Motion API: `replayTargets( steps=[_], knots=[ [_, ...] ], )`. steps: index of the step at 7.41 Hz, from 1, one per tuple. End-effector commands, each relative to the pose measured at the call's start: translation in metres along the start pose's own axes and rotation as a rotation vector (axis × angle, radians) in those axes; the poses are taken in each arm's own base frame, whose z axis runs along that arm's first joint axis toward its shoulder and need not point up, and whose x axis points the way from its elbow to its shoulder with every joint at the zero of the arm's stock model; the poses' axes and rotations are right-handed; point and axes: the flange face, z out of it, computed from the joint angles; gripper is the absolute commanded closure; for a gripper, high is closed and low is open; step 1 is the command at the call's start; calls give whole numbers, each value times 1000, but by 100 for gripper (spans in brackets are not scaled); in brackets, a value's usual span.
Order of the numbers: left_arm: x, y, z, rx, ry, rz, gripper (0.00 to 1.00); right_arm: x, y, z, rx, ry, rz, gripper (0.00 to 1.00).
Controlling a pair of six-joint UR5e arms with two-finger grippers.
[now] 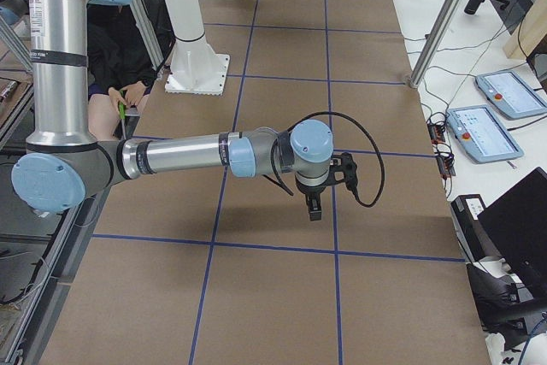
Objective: Place and press bell with both arms
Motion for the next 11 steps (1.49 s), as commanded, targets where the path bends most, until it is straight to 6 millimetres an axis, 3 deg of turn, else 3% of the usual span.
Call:
replayTargets(
  steps=[1,2,3,4,5,6,8,11],
  knots=[
    [0,-1,6,10,2,1,8,0,0,0,-1,0,1,0],
    [0,-1,6,9,3,4,35,-1,0,0,-2,-8,3,0],
    [-1,0,5,9,4,13,71,-2,0,0,-1,-12,2,0],
    [-3,-1,6,13,-6,15,100,-1,1,0,-2,-14,3,0],
    [-5,-1,4,12,-28,24,100,-2,1,-1,-2,-14,3,0],
    [-10,-19,1,13,-84,54,100,-1,4,0,-4,-14,6,0],
    [-10,-98,-62,-49,-95,110,100,0,4,1,-6,-14,9,0],
    [-19,-122,-149,-75,-162,290,100,-2,1,0,-2,-15,42,0]
  ],
)
